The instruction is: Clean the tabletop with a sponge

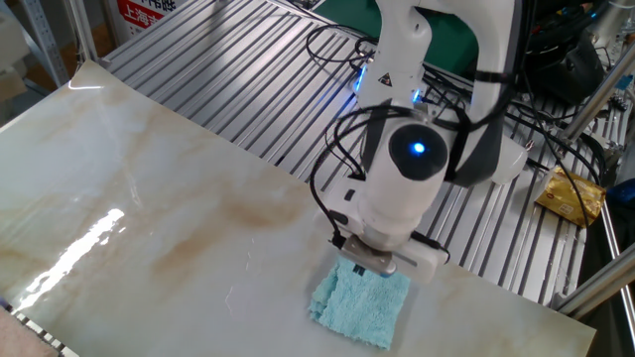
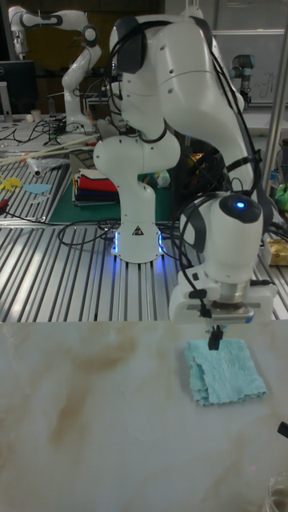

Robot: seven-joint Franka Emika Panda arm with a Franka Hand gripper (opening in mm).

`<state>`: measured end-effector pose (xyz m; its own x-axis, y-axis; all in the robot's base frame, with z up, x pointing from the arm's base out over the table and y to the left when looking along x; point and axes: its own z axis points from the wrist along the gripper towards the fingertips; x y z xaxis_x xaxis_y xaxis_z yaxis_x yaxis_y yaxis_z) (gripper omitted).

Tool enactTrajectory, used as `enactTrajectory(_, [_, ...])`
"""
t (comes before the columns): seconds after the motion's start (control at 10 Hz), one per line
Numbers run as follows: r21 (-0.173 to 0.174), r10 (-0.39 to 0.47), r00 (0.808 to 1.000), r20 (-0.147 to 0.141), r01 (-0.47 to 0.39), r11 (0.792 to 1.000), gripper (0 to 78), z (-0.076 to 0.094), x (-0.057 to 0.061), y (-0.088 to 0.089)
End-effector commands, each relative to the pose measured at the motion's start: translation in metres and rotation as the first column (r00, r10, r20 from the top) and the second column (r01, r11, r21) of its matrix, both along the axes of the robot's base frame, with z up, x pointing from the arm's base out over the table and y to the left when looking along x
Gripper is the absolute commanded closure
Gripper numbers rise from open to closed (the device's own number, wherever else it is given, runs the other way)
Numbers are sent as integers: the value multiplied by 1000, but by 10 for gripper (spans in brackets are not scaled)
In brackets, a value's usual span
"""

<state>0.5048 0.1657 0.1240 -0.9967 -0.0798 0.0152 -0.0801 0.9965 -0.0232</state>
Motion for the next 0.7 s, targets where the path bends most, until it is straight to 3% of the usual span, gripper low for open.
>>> enactTrajectory(0.1, [-4, -10, 999, -32, 10, 1000, 776, -3, 0, 4])
enactTrajectory(0.3, [-13, -29, 997, -75, 28, 1000, 776, -3, 0, 4])
enactTrajectory(0.7, [-7, -6, 997, -74, 5, 1000, 776, -3, 0, 4])
